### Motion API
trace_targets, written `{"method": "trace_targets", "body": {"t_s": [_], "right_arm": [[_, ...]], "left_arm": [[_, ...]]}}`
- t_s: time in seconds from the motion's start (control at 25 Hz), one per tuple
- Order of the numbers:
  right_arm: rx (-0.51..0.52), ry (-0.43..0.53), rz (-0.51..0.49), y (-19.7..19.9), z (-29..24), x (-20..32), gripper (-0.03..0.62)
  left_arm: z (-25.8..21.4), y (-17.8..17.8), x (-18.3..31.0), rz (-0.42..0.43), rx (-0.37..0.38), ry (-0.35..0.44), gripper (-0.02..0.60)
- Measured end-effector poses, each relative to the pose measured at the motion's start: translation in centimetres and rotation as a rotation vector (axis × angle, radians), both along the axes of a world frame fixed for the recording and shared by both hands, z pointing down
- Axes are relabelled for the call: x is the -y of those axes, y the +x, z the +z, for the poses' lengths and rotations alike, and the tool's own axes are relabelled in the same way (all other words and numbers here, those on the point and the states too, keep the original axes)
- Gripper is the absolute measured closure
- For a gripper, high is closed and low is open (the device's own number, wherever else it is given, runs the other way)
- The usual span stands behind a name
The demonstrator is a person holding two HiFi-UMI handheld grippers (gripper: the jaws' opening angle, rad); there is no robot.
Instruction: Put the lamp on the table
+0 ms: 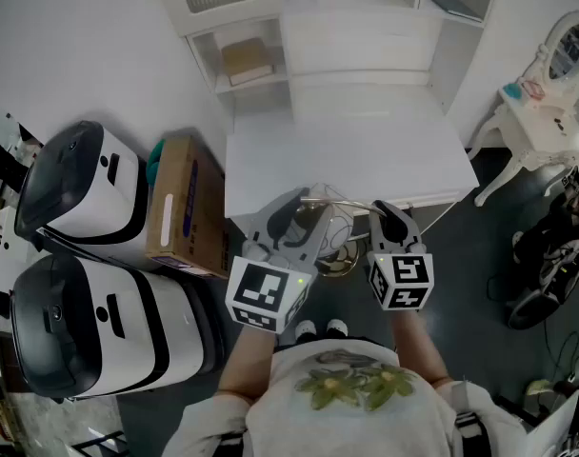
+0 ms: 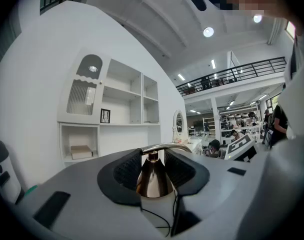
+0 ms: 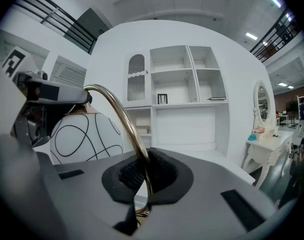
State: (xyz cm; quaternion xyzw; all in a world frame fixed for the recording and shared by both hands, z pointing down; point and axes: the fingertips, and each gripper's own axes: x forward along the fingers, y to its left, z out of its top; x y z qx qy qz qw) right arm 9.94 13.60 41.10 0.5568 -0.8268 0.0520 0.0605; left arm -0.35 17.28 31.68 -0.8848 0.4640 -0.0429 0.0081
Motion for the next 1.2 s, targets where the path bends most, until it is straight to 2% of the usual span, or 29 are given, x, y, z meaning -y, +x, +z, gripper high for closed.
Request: {"method": "trace_targets", "body": {"t_s": [0.36, 0.68, 0.92, 1.2], "right_arm": [[0.011, 0.018, -0.048, 2.0, 0.3, 1.2, 0.565], [0.004, 0.047, -0.089, 2.5, -0.2, 3.4, 0.566], [0.006, 0.05, -0.089, 2.2, 0.1, 5.8, 0.566], [-0.003, 0.056, -0.054, 1.8, -0.4, 10.8, 0.566]], "left_arm": [[0.3, 2.3, 0.9, -0.034, 0.016, 0.003, 0.42], [0.2, 2.8, 2.6, -0.074, 0.003, -0.004, 0.42], [0.5, 2.7, 5.2, -0.068, 0.01, -0.001, 0.42], [0.3, 2.0, 10.5, -0.036, 0.001, -0.007, 0.42]]}}
